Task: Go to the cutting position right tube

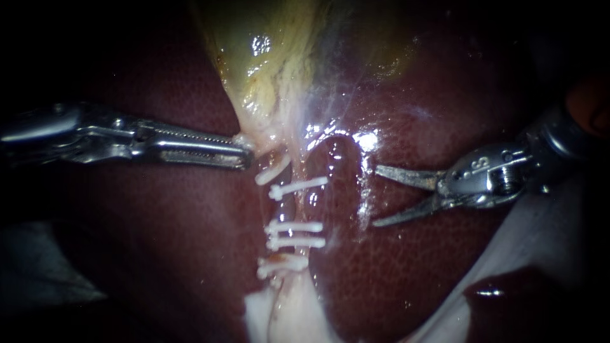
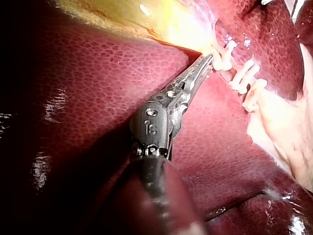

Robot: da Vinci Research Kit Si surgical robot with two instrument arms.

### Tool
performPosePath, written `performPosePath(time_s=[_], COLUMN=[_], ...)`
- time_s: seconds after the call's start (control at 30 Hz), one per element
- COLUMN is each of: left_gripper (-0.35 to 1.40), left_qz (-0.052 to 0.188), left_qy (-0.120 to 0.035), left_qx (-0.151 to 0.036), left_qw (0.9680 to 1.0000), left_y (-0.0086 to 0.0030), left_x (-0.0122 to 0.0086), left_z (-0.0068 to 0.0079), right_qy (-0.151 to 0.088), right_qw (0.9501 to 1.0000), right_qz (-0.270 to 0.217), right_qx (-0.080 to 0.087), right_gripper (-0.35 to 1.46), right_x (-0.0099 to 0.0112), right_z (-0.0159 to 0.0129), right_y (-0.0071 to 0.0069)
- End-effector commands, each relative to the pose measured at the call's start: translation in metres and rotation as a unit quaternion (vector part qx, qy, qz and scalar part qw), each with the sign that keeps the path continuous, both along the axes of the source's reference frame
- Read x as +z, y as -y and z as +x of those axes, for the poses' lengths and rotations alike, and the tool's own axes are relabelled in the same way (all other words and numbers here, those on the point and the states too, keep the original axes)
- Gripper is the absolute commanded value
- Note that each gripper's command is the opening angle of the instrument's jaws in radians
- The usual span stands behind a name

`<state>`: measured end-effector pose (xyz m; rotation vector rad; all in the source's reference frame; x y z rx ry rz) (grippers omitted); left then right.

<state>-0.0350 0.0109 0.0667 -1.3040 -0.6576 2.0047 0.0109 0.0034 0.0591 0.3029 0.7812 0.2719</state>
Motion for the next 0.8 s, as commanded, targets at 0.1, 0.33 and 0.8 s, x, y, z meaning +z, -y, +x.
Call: performPosePath(time_s=[0.1,0.33,0.8], left_gripper=[-0.35,-0.35,-0.35], left_qz=[0.004,0.001,0.001], left_qy=[0.003,0.009,0.008], left_qx=[0.002,-0.007,-0.008], left_qw=[1.0,0.9999,0.9999], left_y=[-0.0005,-0.0015,-0.001], left_x=[-0.0015,-0.0062,-0.0067], left_z=[0.0007,0.0029,0.0027], right_qy=[-0.001,-0.018,-0.069], right_qw=[1.0,0.9996,0.9846], right_qz=[0.001,0.015,0.16], right_qx=[0.0,-0.016,0.013], right_gripper=[1.43,1.43,1.43], right_x=[0.0,0.0006,0.0084], right_z=[0.0001,0.0011,0.0062], right_y=[0.0,0.0005,0.0033])
